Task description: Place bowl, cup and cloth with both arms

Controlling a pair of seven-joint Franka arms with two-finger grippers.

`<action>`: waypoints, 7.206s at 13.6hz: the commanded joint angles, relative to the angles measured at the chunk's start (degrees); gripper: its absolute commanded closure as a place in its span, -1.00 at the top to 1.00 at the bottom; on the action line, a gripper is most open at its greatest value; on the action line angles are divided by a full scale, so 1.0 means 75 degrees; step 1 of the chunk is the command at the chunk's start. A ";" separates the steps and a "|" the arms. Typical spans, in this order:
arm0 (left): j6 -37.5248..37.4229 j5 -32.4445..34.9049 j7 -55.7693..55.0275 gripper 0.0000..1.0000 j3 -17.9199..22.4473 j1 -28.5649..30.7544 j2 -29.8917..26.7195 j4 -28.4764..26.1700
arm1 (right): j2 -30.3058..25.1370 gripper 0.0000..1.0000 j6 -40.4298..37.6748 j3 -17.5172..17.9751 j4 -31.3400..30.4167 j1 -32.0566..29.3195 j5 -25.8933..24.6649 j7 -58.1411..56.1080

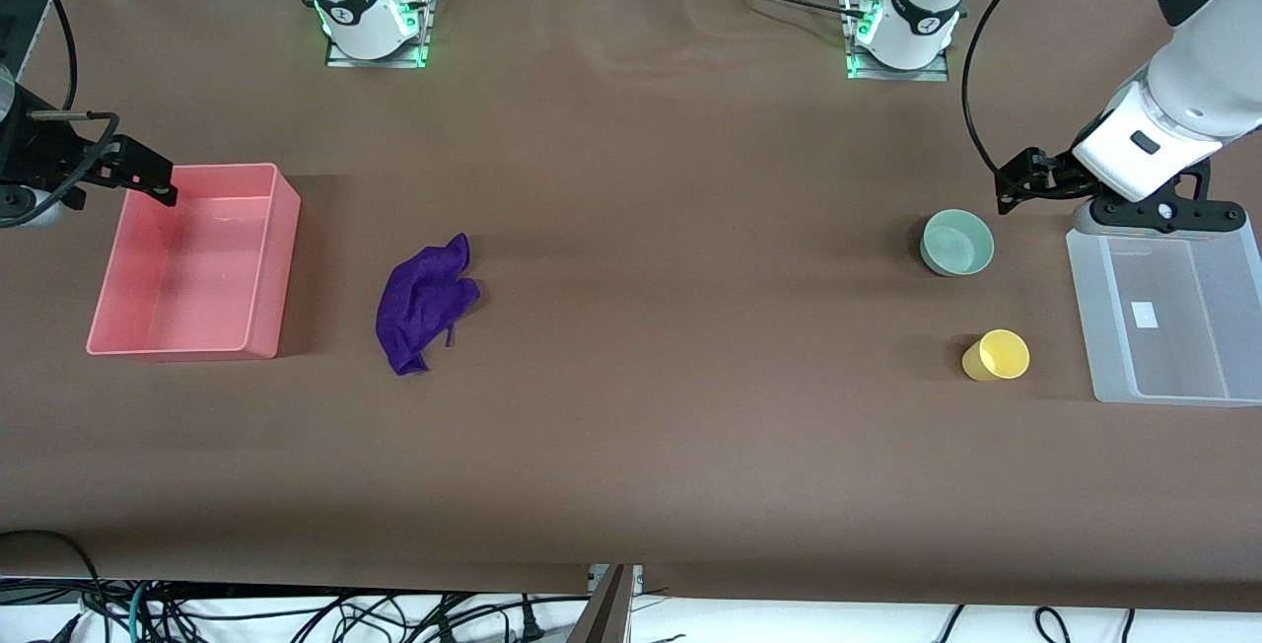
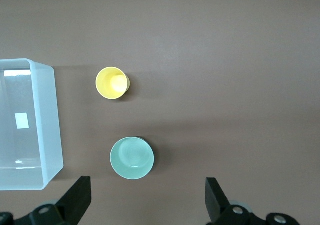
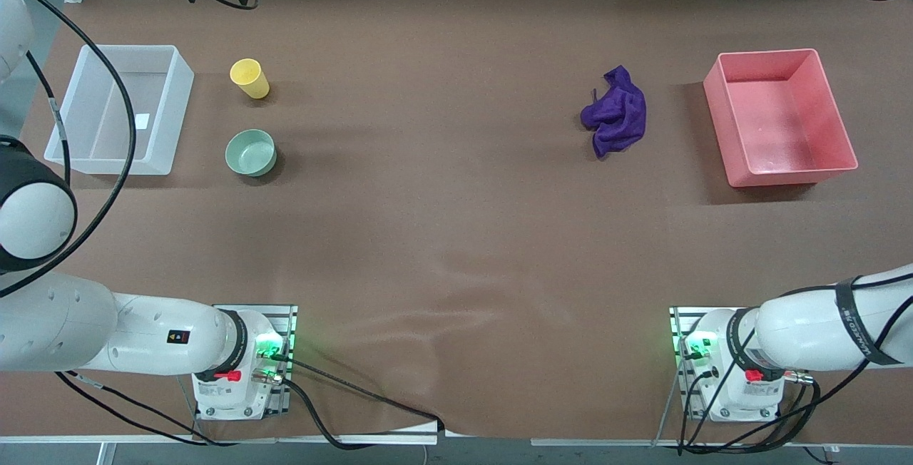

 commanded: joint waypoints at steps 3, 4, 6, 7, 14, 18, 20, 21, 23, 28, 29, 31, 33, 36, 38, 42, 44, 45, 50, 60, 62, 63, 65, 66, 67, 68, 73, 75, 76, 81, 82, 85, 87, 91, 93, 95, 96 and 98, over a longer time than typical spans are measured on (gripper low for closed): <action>-0.0058 0.0083 0.0124 1.00 -0.0002 0.0000 -0.0020 0.0026 | -0.0034 1.00 -0.0076 0.0009 0.0027 -0.0061 0.0134 -0.0099; -0.0058 0.0083 0.0124 1.00 -0.0002 0.0000 -0.0020 0.0026 | -0.0022 1.00 -0.0065 0.0021 0.0027 -0.0061 0.0134 -0.0099; -0.0070 0.0083 0.0124 1.00 -0.0002 0.0000 -0.0008 0.0026 | -0.0022 1.00 -0.0064 0.0021 0.0027 -0.0061 0.0134 -0.0099; -0.0070 0.0072 0.0124 1.00 -0.0002 0.0000 -0.0008 0.0037 | -0.0034 1.00 -0.0064 0.0021 0.0027 -0.0061 0.0134 -0.0087; -0.0468 0.0060 0.0136 1.00 0.0010 0.0012 -0.0020 0.0014 | -0.0022 1.00 -0.0018 0.0021 0.0027 -0.0061 0.0134 -0.0087; -0.1707 0.0072 0.0229 1.00 -0.0002 0.0000 0.0190 -0.0021 | 0.0060 1.00 0.0029 0.0091 -0.0008 0.0021 0.0064 -0.0040; -0.2166 0.0188 0.0334 1.00 0.0033 0.0093 0.0389 -0.0138 | 0.0072 1.00 0.0041 0.0080 0.0004 0.0021 0.0122 -0.0017; -0.2191 0.0189 0.0532 1.00 0.0033 0.0326 0.0495 -0.0301 | 0.0083 1.00 0.0041 0.0091 -0.0020 0.0021 0.0111 -0.0005; -0.1458 0.0340 0.0930 1.00 0.0033 0.0422 0.0578 -0.0920 | 0.0398 1.00 0.0041 0.0091 -0.0136 0.0033 0.0099 -0.0040; 0.1410 0.0904 0.2628 1.00 0.0021 0.1040 0.0531 -0.3017 | 0.0786 1.00 0.1838 0.0839 -0.1725 0.0127 0.0216 0.0053; 0.2161 0.0904 0.2922 1.00 0.0021 0.1229 0.0554 -0.3485 | 0.0845 1.00 0.2495 0.1039 -0.2148 0.0127 0.0228 0.0100; 0.3835 0.0904 0.3042 1.00 0.0021 0.1545 0.0613 -0.4504 | 0.1171 1.00 0.3295 0.1193 -0.2584 0.0138 0.0275 0.0112; 0.5069 0.0904 0.3088 1.00 0.0021 0.1699 0.0974 -0.5047 | 0.1383 1.00 0.4371 0.1193 -0.3262 0.0243 0.0333 0.0112; 0.6138 0.0904 0.3357 0.72 0.0010 0.2050 0.1806 -0.5225 | 0.1571 1.00 0.5955 0.1193 -0.4318 0.0291 0.0357 0.0112; 0.6363 0.0869 0.3662 -0.24 -0.0014 0.2378 0.2136 -0.5201 | 0.1886 1.00 0.6298 0.1193 -0.4496 0.0419 0.0357 0.0321; 0.6340 0.0775 0.3687 -1.00 -0.0014 0.2391 0.2148 -0.5154 | 0.2368 1.00 0.6671 0.1193 -0.4461 0.0701 0.0322 0.1249; 0.6247 0.0588 0.3698 -1.00 -0.0025 0.2391 0.2055 -0.5142 | 0.2718 1.00 0.7362 0.1193 -0.4496 0.0887 0.0334 0.1307; 0.6072 0.0576 0.3710 -1.00 -0.0025 0.2391 0.1973 -0.5119 | 0.2917 1.00 0.7760 0.1193 -0.4543 0.0958 0.0334 0.1307; 0.3605 0.0564 0.4187 -1.00 -0.0002 0.2577 0.1012 -0.3941 | 0.3154 -0.37 0.8491 0.1181 -0.4930 0.1006 0.0334 0.1226; 0.2086 0.0552 0.7881 -1.00 0.0022 0.5119 0.4113 0.1159 | 0.2123 -1.00 0.2079 0.0563 -0.1572 0.0467 0.0240 -0.0247; 0.2144 0.0296 0.7894 -1.00 0.0021 0.5250 0.4793 0.1640 | 0.1995 -1.00 0.0540 -0.0069 -0.0843 0.0467 0.0252 -0.1277; 0.2319 0.0167 0.7894 -1.00 0.0021 0.5297 0.5075 0.1840 | 0.1924 -1.00 -0.0012 -0.0456 -0.0631 0.0467 0.0240 -0.1862; 0.2810 -0.0184 0.7894 -1.00 0.0033 0.5379 0.5393 0.1819 | 0.1830 -1.00 -0.0508 -0.1322 -0.0652 0.0467 0.0077 -0.3070; 0.2975 -0.0256 0.7894 -1.00 0.0033 0.5379 0.5487 0.1772 | 0.1841 -1.00 -0.0533 -0.1709 -0.0722 0.0455 0.0006 -0.3644; 0.3000 -0.0222 0.7894 -0.60 0.0033 0.5379 0.5581 0.1783 | 0.1864 -1.00 -0.0464 -0.2085 -0.0850 0.0443 -0.0006 -0.4148; 0.3000 -0.0268 0.7894 0.64 0.0033 0.5379 0.5570 0.1818 | 0.1911 -1.00 -0.0393 -0.2309 -0.1037 0.0350 -0.0006 -0.4397; 0.1915 -0.0244 0.7742 1.00 -0.0130 0.5158 0.4624 0.1900 | 0.1946 -1.00 0.1176 -0.2498 -0.2210 -0.0177 0.0006 -0.4961; 0.1443 -0.0268 0.7078 1.00 -0.0248 0.4562 0.4073 0.1901 | 0.1982 0.97 0.1236 -0.2545 -0.2188 -0.0201 0.0029 -0.4974; 0.1244 -0.0268 0.6540 1.00 -0.0248 0.4211 0.3977 0.1901 | 0.1901 1.00 0.1155 -0.2545 -0.2095 -0.0190 0.0122 -0.4939; 0.1230 -0.0303 0.4031 1.00 -0.0412 0.2897 0.4255 0.1807 | 0.1058 1.00 0.0197 -0.1330 -0.0889 -0.0131 0.0275 -0.4146; 0.1405 -0.0373 0.3783 1.00 -0.0424 0.2802 0.4455 0.1784 | 0.0894 1.00 -0.0085 -0.0944 -0.0655 -0.0131 0.0275 -0.3446; 0.2597 -0.0444 0.3873 0.86 -0.0412 0.2684 0.4983 0.1259 | 0.0402 1.00 -0.0439 -0.0017 -0.0266 -0.0131 0.0205 -0.2209; 0.3523 -0.0456 0.3851 0.05 -0.0424 0.2556 0.5031 0.0661 | 0.0108 1.00 -0.0311 0.0056 0.0119 -0.0131 0.0193 -0.2150; 0.3680 -0.0467 0.3815 -1.00 -0.0424 0.2508 0.5043 0.0658 | -0.0337 1.00 0.0076 0.0056 0.0098 -0.0143 -0.0040 -0.2161; 0.3668 -0.0467 0.3839 -1.00 -0.0424 0.2543 0.5043 0.0670 | -0.0350 1.00 -0.0180 0.0103 0.0086 -0.0131 -0.0216 -0.2138; 0.3610 -0.0467 0.3851 -1.00 -0.0424 0.2566 0.4985 0.0682 | -0.0338 1.00 -0.0497 0.0115 0.0086 -0.0131 -0.0100 -0.1486; 0.3563 -0.0456 0.3851 -1.00 -0.0424 0.2567 0.4891 0.0682 | -0.0338 1.00 -0.0602 0.0161 0.0086 -0.0131 -0.0077 -0.1064; 0.2922 -0.0421 0.3839 -1.00 -0.0401 0.2590 0.4494 0.0775 | -0.0304 1.00 -0.0720 0.0209 0.0109 -0.0119 -0.0065 -0.0732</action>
